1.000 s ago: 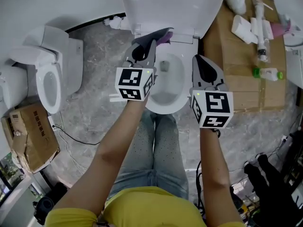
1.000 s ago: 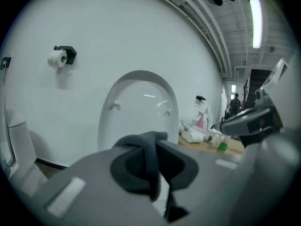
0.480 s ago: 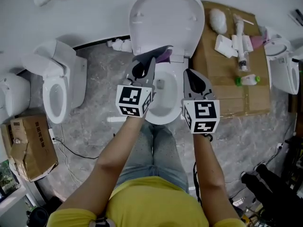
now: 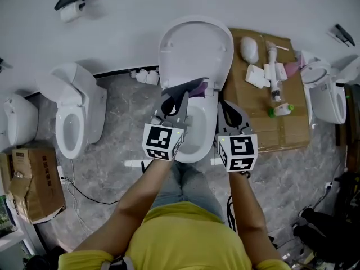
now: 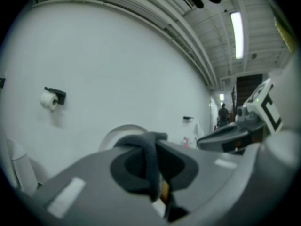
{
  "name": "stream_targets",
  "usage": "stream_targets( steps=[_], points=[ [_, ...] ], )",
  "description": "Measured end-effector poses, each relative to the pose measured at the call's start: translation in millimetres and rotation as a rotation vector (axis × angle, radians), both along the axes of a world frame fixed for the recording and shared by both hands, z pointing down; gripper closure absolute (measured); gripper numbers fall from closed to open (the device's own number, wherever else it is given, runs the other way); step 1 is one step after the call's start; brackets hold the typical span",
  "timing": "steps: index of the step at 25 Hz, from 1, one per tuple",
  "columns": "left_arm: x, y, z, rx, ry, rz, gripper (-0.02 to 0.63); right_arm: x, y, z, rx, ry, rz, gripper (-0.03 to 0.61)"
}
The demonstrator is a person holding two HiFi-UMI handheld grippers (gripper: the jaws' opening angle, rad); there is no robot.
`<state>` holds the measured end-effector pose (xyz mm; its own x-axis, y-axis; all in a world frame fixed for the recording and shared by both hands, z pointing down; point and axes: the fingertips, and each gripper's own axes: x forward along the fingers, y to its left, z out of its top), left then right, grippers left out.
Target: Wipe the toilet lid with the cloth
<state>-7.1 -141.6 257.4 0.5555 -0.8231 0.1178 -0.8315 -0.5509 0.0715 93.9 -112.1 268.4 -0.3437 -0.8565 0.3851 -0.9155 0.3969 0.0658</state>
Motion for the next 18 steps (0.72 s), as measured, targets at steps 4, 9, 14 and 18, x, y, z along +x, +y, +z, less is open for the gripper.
stream_targets(
  steps=[4, 9, 14, 18],
  points=[
    [-2, 10, -25, 0.035, 0.023, -0.003, 0.595, 0, 6, -21, 0.035, 0.017, -0.029, 0.563],
    [-9, 17, -47, 0.056, 0.055, -0.013, 0.595, -1, 14, -39, 0.049, -0.001, -0.052, 0.563],
    [-18, 18, -62, 0.077, 0.06, -0.018, 0.595, -12, 18, -53, 0.081, 0.013, -0.094, 0.562],
    [-20, 18, -73, 0.103, 0.052, -0.015, 0.595, -17, 17, -58, 0.09, 0.015, -0.109, 0.563]
  ],
)
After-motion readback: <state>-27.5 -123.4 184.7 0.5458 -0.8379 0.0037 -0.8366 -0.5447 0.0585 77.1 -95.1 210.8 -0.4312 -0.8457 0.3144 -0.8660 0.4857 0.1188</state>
